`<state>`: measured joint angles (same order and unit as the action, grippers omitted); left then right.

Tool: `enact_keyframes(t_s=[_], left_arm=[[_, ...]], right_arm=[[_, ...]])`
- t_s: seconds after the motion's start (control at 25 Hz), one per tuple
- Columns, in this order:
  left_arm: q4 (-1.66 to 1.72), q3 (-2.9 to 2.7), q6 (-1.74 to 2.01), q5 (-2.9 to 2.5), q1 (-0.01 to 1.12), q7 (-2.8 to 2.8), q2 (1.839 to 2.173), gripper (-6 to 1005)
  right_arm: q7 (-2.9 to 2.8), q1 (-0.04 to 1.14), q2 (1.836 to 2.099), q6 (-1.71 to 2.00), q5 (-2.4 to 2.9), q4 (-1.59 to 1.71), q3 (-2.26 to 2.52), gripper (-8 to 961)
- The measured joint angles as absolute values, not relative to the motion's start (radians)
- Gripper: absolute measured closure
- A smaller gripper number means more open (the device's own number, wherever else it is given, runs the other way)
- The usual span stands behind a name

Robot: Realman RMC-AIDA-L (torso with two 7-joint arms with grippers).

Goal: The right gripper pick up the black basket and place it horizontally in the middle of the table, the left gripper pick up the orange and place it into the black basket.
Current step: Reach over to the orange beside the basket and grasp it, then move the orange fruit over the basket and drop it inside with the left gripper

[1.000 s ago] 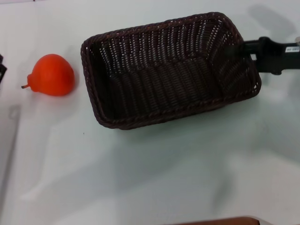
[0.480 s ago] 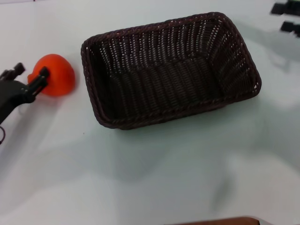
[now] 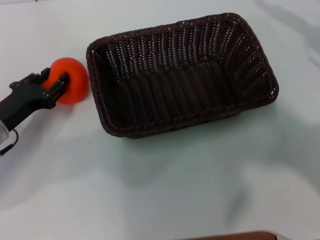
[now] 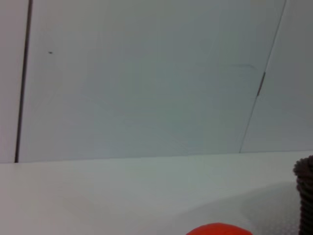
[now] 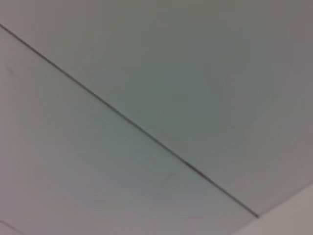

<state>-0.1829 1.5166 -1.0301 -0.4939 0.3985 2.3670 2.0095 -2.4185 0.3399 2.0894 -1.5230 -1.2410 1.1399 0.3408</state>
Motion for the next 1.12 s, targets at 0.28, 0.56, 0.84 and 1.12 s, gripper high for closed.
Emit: enact_keyframes(t_s=[0.28,0.56,0.84,1.12], left_arm=[[-0.184,1.521,-1.012,-0.493,0.399,2.370,2.016,585],[-0.232,1.541,-1.021,-0.487,0.360,2.371,2.019,713],[-0.401,1.628,-1.068,-0.491,0.232,2.363,2.025,766],[-0.494,1.693,-1.294,-0.494,0.167,2.334,2.048,819]], right_arm=[[-2.287,0.335,2.085,-1.510,-1.293,1.044,0.255,205],[-2.198,0.336,2.079,-1.497,-1.315,0.939,0.172,205],[-2.150,0.330,2.074,-1.503,-1.320,0.901,0.139,205],[-2.129,0.342,2.072,-1.504,-1.324,0.874,0.132,205]])
